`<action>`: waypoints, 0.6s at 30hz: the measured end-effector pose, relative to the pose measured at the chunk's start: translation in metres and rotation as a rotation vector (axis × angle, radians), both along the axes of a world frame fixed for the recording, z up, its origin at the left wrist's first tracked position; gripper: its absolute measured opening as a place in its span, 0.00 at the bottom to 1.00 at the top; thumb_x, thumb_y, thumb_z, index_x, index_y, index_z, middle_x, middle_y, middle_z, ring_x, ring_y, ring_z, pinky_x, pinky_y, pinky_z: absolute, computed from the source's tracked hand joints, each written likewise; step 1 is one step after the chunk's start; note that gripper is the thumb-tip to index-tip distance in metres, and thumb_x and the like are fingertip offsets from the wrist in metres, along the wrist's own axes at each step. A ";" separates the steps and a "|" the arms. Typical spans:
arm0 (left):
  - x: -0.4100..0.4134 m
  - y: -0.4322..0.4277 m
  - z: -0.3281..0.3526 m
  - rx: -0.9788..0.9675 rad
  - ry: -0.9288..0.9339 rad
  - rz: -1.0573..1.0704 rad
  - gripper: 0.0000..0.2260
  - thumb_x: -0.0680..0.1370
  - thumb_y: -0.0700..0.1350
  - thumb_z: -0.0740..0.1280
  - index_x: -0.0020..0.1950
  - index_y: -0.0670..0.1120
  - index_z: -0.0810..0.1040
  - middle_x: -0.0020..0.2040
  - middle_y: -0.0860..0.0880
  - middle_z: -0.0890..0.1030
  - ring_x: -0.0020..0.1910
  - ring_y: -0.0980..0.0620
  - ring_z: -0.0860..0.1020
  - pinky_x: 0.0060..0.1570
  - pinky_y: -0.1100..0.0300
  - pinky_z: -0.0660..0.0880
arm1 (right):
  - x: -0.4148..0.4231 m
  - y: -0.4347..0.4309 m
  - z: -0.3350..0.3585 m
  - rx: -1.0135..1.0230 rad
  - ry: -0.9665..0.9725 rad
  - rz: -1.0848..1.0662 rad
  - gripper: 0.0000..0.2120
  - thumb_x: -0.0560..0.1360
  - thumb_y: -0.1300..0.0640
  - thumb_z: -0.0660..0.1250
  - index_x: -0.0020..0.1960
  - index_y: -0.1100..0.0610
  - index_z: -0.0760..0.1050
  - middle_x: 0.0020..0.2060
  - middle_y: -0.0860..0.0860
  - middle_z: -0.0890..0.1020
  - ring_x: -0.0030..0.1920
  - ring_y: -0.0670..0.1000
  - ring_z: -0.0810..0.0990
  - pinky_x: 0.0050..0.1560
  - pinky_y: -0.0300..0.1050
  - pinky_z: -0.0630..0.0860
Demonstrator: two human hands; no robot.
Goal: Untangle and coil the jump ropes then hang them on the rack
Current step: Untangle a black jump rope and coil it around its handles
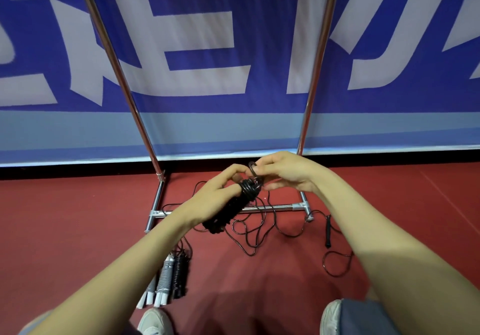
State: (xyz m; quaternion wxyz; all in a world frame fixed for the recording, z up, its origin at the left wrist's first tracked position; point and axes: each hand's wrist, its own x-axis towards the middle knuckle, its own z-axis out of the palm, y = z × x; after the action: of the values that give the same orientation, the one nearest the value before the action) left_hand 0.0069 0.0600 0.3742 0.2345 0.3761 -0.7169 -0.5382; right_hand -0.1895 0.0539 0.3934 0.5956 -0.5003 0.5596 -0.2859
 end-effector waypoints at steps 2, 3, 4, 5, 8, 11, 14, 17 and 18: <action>0.000 0.000 0.002 -0.014 0.000 -0.006 0.14 0.71 0.46 0.61 0.55 0.57 0.74 0.49 0.48 0.77 0.41 0.55 0.79 0.42 0.58 0.77 | 0.001 0.000 0.001 -0.005 -0.015 -0.053 0.03 0.78 0.57 0.67 0.47 0.55 0.79 0.43 0.50 0.83 0.40 0.43 0.81 0.36 0.35 0.77; -0.001 0.001 0.003 -0.018 0.016 0.000 0.13 0.71 0.47 0.62 0.55 0.56 0.74 0.50 0.49 0.77 0.42 0.55 0.79 0.42 0.58 0.77 | 0.002 0.000 0.002 -0.009 -0.029 -0.082 0.03 0.78 0.56 0.67 0.46 0.54 0.79 0.42 0.49 0.82 0.38 0.42 0.80 0.35 0.34 0.76; -0.002 0.003 0.003 -0.025 0.031 0.017 0.11 0.72 0.50 0.65 0.55 0.55 0.74 0.50 0.49 0.77 0.42 0.54 0.79 0.43 0.55 0.78 | 0.004 0.000 0.002 -0.011 -0.048 -0.113 0.03 0.78 0.57 0.67 0.46 0.54 0.79 0.41 0.49 0.82 0.36 0.42 0.79 0.35 0.34 0.76; -0.004 0.004 0.002 -0.050 0.038 0.047 0.12 0.72 0.52 0.69 0.54 0.54 0.74 0.49 0.50 0.77 0.42 0.52 0.79 0.44 0.51 0.79 | 0.007 0.000 0.003 -0.013 -0.073 -0.141 0.03 0.77 0.57 0.68 0.46 0.55 0.79 0.39 0.49 0.82 0.34 0.41 0.79 0.35 0.34 0.76; -0.013 0.007 0.002 -0.208 -0.010 0.177 0.13 0.73 0.52 0.74 0.51 0.54 0.73 0.47 0.56 0.79 0.40 0.50 0.80 0.47 0.48 0.78 | 0.013 -0.001 0.004 -0.039 -0.152 -0.269 0.04 0.76 0.59 0.69 0.43 0.58 0.79 0.34 0.49 0.81 0.29 0.41 0.79 0.33 0.36 0.77; -0.019 0.005 0.007 -0.253 -0.021 0.237 0.10 0.73 0.49 0.74 0.48 0.52 0.73 0.45 0.60 0.80 0.38 0.54 0.78 0.46 0.51 0.78 | 0.012 -0.006 0.006 -0.134 -0.140 -0.438 0.06 0.76 0.59 0.69 0.41 0.57 0.78 0.33 0.49 0.80 0.31 0.43 0.78 0.34 0.35 0.78; -0.024 0.007 0.012 -0.238 -0.017 0.242 0.11 0.72 0.49 0.74 0.44 0.52 0.71 0.43 0.62 0.78 0.34 0.54 0.75 0.41 0.56 0.77 | 0.004 -0.009 0.012 -0.220 -0.166 -0.575 0.07 0.76 0.61 0.69 0.39 0.57 0.77 0.27 0.47 0.80 0.30 0.44 0.77 0.32 0.33 0.77; -0.029 0.009 0.014 -0.229 -0.019 0.216 0.12 0.73 0.49 0.73 0.43 0.51 0.70 0.44 0.56 0.78 0.33 0.54 0.74 0.40 0.58 0.75 | -0.007 -0.009 0.014 -0.238 -0.217 -0.654 0.07 0.75 0.62 0.69 0.39 0.58 0.79 0.24 0.46 0.80 0.30 0.44 0.77 0.34 0.35 0.78; -0.030 0.010 0.016 -0.184 -0.007 0.201 0.12 0.73 0.48 0.73 0.43 0.50 0.70 0.44 0.56 0.78 0.34 0.54 0.75 0.41 0.58 0.75 | -0.010 -0.009 0.013 -0.237 -0.218 -0.670 0.06 0.75 0.62 0.70 0.39 0.58 0.79 0.24 0.46 0.80 0.30 0.45 0.77 0.34 0.35 0.79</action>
State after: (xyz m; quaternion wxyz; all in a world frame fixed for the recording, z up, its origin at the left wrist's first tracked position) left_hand -0.0232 0.0697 0.3897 0.3182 0.4248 -0.7229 -0.4424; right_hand -0.1996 0.0450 0.4066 0.4633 -0.3214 0.5885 -0.5794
